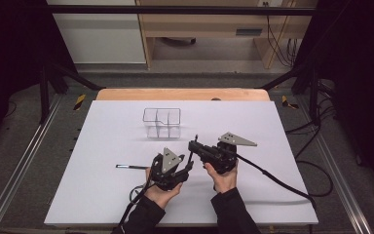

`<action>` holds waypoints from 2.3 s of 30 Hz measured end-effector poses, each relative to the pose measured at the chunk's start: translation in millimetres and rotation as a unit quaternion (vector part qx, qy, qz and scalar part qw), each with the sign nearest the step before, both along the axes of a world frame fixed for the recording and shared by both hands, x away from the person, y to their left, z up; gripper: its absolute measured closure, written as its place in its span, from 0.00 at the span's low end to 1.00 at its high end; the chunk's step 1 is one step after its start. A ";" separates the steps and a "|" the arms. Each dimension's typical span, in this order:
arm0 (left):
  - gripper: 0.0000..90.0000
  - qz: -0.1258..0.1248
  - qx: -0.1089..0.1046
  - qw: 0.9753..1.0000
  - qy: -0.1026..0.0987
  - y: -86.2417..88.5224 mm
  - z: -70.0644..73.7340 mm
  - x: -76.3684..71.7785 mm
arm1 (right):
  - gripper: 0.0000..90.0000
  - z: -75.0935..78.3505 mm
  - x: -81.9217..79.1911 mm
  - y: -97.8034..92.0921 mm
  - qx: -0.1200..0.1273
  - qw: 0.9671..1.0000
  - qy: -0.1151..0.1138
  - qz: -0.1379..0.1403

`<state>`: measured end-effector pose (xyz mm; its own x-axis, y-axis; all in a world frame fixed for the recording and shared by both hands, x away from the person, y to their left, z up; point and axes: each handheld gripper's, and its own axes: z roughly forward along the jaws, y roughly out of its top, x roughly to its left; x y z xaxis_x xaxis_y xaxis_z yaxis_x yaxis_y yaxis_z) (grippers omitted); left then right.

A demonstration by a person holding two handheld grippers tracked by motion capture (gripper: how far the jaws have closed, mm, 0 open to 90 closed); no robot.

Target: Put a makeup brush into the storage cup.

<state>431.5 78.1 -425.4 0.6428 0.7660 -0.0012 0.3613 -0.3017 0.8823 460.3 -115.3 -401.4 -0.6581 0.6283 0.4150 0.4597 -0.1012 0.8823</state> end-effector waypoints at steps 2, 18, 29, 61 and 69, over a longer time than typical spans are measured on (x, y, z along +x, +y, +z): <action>0.59 -0.002 0.002 1.000 -0.004 -0.6 3.5 1.2 | 0.93 0.5 -0.5 -0.4 -0.002 1.000 -0.002 0.001; 0.80 -0.017 -0.006 1.000 -0.004 -13.1 17.2 6.3 | 0.93 -0.1 -3.9 -0.3 -0.008 1.000 -0.019 0.012; 0.91 -0.017 -0.016 1.000 0.000 -15.5 19.5 6.1 | 0.93 0.3 -5.1 -0.6 -0.010 1.000 -0.025 0.014; 0.92 0.008 -0.037 0.999 -0.018 20.2 33.5 11.9 | 0.32 13.9 -9.3 -16.5 -0.061 0.996 -0.061 -0.027; 0.92 0.012 -0.036 0.999 -0.029 32.6 42.6 15.4 | 0.16 14.8 -8.8 -19.9 -0.098 0.993 -0.061 -0.034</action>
<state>446.9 110.7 -382.8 0.6248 0.7805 -0.0194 0.3146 -0.2289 0.9212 451.5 -135.2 -386.6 -0.6490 0.7340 0.2003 0.3460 0.0503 0.9369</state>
